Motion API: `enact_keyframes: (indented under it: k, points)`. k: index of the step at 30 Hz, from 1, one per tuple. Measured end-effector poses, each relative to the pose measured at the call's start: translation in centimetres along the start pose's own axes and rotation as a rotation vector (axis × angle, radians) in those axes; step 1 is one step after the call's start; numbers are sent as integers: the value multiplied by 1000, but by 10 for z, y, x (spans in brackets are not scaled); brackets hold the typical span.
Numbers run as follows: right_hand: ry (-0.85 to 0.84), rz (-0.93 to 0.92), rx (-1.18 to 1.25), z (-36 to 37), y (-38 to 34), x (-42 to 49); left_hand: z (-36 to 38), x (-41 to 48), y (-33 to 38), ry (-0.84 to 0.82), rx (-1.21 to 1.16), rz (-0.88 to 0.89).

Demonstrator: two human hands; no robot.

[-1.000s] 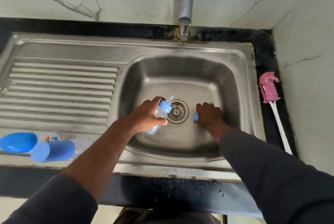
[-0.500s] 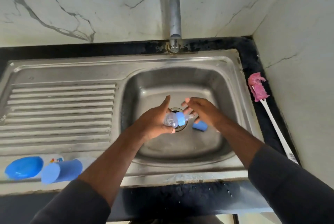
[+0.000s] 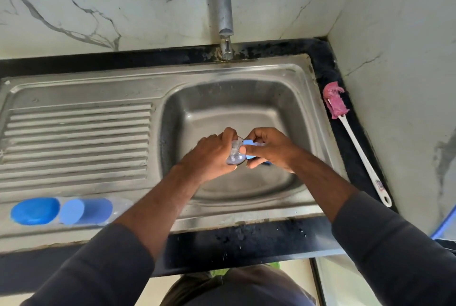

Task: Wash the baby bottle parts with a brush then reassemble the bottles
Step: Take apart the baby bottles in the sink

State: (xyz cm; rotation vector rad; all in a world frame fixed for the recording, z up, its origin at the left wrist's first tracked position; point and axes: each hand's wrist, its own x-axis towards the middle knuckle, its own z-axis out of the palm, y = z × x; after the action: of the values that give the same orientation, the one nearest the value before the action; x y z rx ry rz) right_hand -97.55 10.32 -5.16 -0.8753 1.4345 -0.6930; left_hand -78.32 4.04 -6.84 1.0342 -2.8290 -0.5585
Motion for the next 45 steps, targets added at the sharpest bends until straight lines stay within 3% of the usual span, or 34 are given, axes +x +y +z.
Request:
enact_keyframes:
  k: [5,9,12,14,16,18,20,23,25,27,30,32,34,37,42,45]
  points:
    - [11,-91,-55,-3,-2,-12,-27,12,0,-327,-181,-63]
    - [-1,-243,-177,-6,-3,-13,-39,13,-4,-577,-624,-255]
    - [46,-277,-168,-9,-1,-6,-36,13,-12,-499,-775,-328]
    - [110,-254,-133,-10,2,-2,-33,14,-18,-329,-597,-268]
    - [166,-225,-86,-9,5,1,-28,15,-19,-146,-353,-89]
    - [178,-204,-32,-8,8,3,-28,16,-16,-53,-263,10]
    - [161,-185,-3,-8,8,2,-28,16,-19,-114,-406,-83]
    - [145,-189,25,-12,9,1,-29,12,-28,-272,-859,-354]
    - [138,-181,49,-13,8,0,-24,11,-28,-235,-969,-425]
    - [148,-187,70,-11,5,2,-22,10,-25,-119,-849,-354]
    - [160,-169,92,-6,3,5,-23,12,-25,4,-191,21]
    - [145,-164,95,-6,4,8,-22,15,-22,61,53,156]
    - [136,-164,65,-8,5,11,-24,18,-16,52,-47,116]
    - [118,-187,-6,-13,6,13,-32,17,-19,-164,-306,-116]
    - [122,-160,22,-11,7,19,-25,15,-20,-353,-295,-179]
    - [231,-132,-380,-12,13,28,-10,16,-35,-397,-156,-206]
